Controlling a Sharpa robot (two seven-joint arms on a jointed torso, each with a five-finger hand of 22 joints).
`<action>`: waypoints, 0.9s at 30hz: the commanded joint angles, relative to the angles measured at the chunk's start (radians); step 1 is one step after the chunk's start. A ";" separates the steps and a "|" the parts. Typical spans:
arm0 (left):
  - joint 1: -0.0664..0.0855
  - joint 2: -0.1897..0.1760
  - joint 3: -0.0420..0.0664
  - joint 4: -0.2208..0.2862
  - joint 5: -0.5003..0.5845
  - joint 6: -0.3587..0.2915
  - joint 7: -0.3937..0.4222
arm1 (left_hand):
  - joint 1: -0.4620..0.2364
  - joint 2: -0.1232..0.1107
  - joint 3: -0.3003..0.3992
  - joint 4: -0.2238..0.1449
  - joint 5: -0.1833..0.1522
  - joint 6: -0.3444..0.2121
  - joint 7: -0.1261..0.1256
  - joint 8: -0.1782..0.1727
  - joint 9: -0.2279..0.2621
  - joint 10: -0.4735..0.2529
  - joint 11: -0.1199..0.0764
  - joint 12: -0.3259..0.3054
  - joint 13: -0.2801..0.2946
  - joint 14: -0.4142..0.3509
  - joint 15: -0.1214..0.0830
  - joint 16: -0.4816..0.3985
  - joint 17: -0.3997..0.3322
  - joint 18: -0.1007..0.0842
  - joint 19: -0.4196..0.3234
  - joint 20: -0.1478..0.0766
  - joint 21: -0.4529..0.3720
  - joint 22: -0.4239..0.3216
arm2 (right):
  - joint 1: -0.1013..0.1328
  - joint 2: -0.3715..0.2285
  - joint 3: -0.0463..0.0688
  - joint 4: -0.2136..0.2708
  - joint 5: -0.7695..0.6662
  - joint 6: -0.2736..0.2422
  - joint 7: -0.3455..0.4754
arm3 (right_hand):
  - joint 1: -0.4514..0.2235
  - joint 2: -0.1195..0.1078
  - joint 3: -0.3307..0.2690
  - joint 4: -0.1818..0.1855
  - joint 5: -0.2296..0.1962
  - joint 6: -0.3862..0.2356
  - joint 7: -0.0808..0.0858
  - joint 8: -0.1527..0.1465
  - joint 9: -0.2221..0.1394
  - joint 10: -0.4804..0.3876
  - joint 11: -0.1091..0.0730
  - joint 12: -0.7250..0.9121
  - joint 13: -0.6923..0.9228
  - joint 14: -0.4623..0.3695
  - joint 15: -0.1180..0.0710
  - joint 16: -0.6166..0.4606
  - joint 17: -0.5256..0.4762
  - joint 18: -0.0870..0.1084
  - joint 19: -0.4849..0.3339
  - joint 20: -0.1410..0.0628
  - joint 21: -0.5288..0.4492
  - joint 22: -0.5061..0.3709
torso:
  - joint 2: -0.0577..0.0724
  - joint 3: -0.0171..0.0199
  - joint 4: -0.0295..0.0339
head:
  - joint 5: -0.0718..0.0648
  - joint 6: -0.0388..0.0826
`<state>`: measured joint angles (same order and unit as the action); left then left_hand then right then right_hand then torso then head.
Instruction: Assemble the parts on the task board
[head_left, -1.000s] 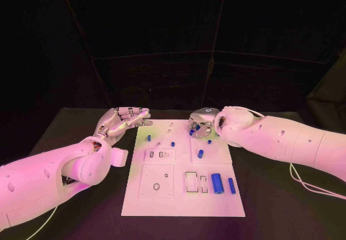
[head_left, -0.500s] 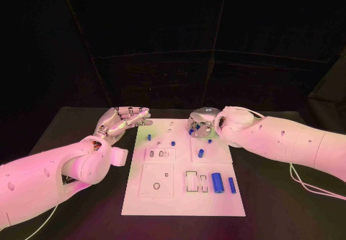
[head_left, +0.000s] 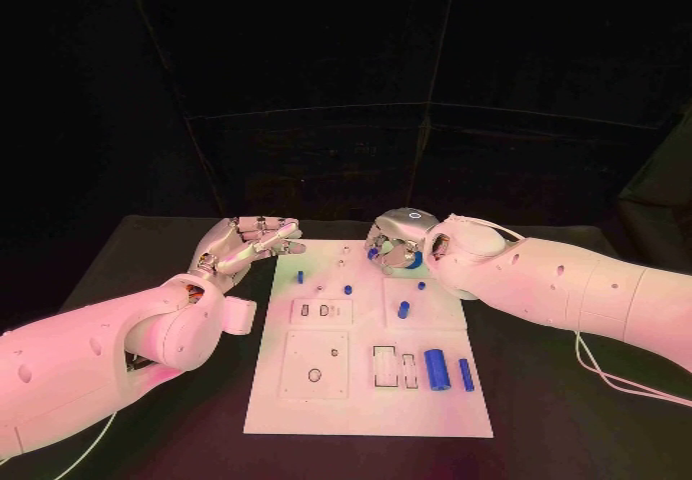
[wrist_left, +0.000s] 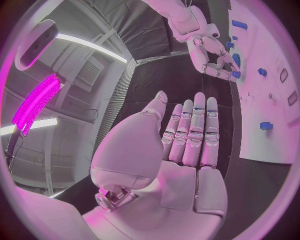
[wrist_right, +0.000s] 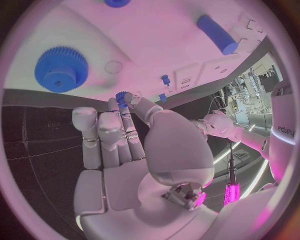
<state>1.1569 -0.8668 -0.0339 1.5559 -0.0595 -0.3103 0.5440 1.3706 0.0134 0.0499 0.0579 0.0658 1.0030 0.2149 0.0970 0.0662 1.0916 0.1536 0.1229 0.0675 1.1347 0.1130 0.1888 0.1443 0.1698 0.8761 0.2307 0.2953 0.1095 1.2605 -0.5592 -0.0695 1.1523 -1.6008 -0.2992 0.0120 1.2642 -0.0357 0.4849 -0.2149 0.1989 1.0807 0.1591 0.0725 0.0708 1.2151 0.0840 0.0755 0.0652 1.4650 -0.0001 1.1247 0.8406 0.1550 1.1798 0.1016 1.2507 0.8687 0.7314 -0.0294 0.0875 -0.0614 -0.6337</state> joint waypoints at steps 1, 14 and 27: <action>0.001 0.003 0.001 -0.001 0.004 0.013 0.003 | -0.009 0.000 -0.002 -0.005 -0.002 0.003 0.003 -0.006 -0.001 -0.001 0.006 -0.007 -0.001 0.003 0.002 -0.005 0.001 0.015 0.007 0.002 -0.006 -0.002 | 0.003 0.014 0.001 -0.009 0.009 -0.082 -0.031 | 0.007 -0.003 0.006 0.000 -0.004 0.004 0.003 -0.003 -0.002 0.001 0.003 -0.003 -0.001 0.016 -0.002 0.007 0.003 -0.020 0.004 0.002 0.004 0.002 | 0.001 0.0003 0.0035 | 0.002 0.000; 0.002 0.001 0.001 0.009 0.004 0.013 0.002 | -0.010 0.000 -0.003 -0.005 -0.002 0.003 0.003 -0.007 -0.001 -0.001 0.006 -0.008 -0.001 0.003 0.002 -0.006 0.002 0.015 0.007 0.002 -0.007 -0.002 | 0.007 0.072 0.002 -0.056 0.015 -0.091 -0.033 | 0.007 -0.007 0.011 0.002 -0.004 0.001 0.005 -0.005 -0.002 -0.003 0.004 -0.006 -0.001 0.016 -0.001 0.013 0.007 -0.021 0.003 0.003 0.008 0.006 | 0.013 -0.0044 0.0120 | 0.000 0.007; 0.004 0.000 0.001 0.013 0.004 0.015 0.000 | -0.010 0.000 -0.003 -0.005 -0.002 0.003 0.003 -0.007 -0.001 -0.001 0.006 -0.008 -0.001 0.003 0.002 -0.006 0.002 0.015 0.007 0.002 -0.007 -0.002 | 0.012 0.105 0.002 -0.083 0.016 -0.066 -0.040 | 0.006 -0.008 0.012 0.004 -0.005 0.000 0.005 -0.005 -0.003 -0.004 0.005 -0.007 -0.001 0.015 0.000 0.015 0.009 -0.021 0.003 0.003 0.010 0.008 | 0.024 -0.0060 0.0149 | 0.005 0.010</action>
<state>1.1583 -0.8668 -0.0340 1.5657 -0.0575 -0.3080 0.5406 1.3706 0.0134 0.0499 0.0579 0.0658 1.0027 0.2146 0.0931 0.0662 1.0916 0.1536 0.1169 0.0675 1.1347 0.1129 0.1888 0.1449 0.1698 0.8761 0.2307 0.2953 0.1084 1.2700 -0.4557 -0.0684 1.0704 -1.5862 -0.3692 -0.0230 1.2642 -0.0357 0.4906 -0.2091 0.1973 1.0804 0.1592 0.0720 0.0674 1.2149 0.0841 0.0754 0.0641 1.4650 -0.0001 1.1367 0.8488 0.1395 1.1797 0.1016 1.2575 0.8761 0.7536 -0.0356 0.1024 -0.0585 -0.6225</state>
